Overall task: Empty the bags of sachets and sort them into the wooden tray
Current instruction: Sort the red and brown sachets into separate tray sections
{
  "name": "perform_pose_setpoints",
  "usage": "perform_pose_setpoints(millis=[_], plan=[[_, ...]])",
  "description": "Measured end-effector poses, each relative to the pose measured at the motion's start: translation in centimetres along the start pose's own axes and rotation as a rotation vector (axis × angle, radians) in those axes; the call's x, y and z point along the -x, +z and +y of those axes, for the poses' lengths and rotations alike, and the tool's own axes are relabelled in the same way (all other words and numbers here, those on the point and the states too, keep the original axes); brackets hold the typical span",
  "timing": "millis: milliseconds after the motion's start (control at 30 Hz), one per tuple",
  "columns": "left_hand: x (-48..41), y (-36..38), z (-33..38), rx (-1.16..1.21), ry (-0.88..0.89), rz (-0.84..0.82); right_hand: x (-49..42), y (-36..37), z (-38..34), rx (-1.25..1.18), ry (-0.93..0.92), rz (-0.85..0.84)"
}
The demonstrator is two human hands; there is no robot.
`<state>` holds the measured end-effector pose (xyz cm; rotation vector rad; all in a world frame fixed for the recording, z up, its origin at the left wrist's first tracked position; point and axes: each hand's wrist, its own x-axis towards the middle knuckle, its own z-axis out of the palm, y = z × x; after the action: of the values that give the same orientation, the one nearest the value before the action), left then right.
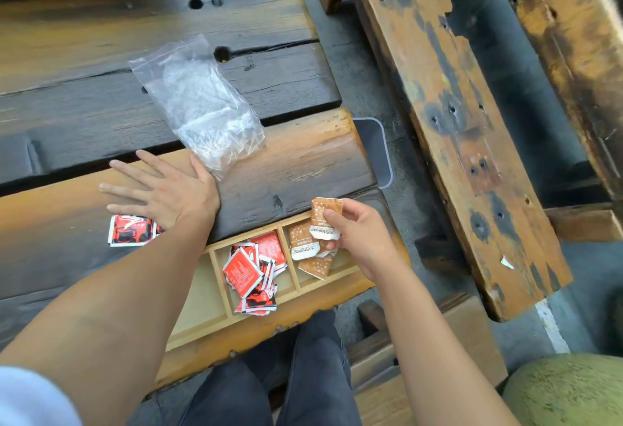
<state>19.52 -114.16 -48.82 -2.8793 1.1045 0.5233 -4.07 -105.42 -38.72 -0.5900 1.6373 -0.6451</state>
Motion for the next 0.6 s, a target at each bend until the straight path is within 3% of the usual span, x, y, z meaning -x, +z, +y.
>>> perform_pose_setpoints(millis=[600], plan=[[0.0, 0.3, 0.0, 0.006, 0.008, 0.034, 2.4, -1.9, 2.1, 0.138, 0.007, -0.044]])
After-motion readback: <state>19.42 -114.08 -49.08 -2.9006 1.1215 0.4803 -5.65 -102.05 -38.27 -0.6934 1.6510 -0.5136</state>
